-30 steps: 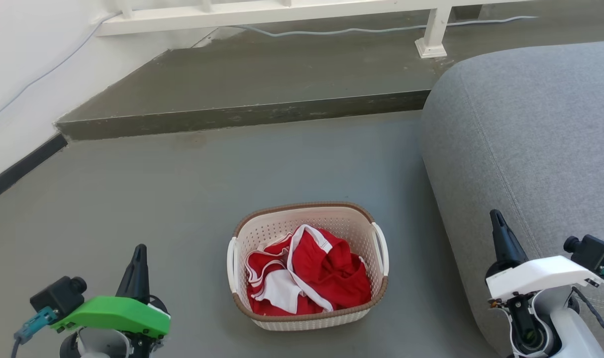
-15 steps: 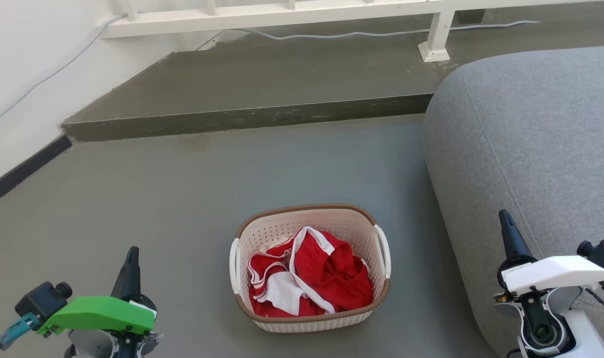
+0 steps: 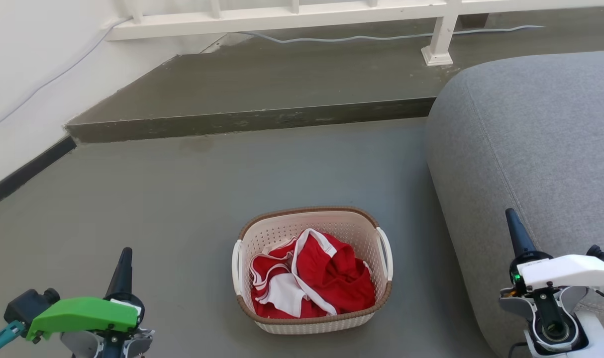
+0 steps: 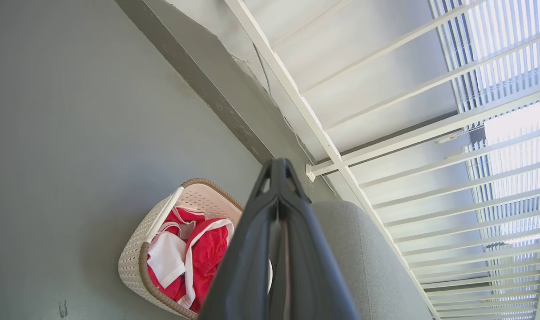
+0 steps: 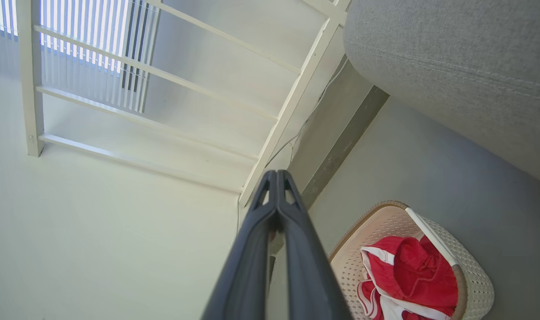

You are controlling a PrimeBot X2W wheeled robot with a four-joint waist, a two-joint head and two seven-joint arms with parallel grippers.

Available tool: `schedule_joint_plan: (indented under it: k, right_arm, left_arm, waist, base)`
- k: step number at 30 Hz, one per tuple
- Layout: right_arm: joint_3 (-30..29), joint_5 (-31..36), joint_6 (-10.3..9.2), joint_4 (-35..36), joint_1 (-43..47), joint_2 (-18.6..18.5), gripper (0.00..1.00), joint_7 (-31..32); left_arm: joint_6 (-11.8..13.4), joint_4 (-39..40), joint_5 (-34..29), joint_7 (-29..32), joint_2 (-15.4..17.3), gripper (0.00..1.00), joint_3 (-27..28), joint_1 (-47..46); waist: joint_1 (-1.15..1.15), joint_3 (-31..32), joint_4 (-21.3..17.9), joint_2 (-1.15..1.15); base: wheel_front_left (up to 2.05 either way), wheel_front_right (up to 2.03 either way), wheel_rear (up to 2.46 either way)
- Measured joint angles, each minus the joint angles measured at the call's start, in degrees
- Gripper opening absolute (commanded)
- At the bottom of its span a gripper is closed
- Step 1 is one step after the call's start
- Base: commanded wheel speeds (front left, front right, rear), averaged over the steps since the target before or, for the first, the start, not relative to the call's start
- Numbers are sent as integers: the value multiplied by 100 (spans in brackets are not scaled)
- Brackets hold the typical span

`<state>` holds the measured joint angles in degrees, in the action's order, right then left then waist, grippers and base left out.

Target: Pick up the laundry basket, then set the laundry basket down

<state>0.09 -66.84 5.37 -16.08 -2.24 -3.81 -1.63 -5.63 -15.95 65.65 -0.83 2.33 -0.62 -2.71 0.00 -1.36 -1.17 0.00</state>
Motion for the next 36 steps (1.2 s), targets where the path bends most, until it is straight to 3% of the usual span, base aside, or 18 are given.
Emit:
schedule_joint_plan:
  k: [36]
  right_arm:
    - [-675,-2520,119,0,-88,69,0,692]
  left_arm:
    - [-129,1,2538,709,-10,0,482,-72]
  waist:
    - [0,121,117,0]
  base:
    - [0,0,0]
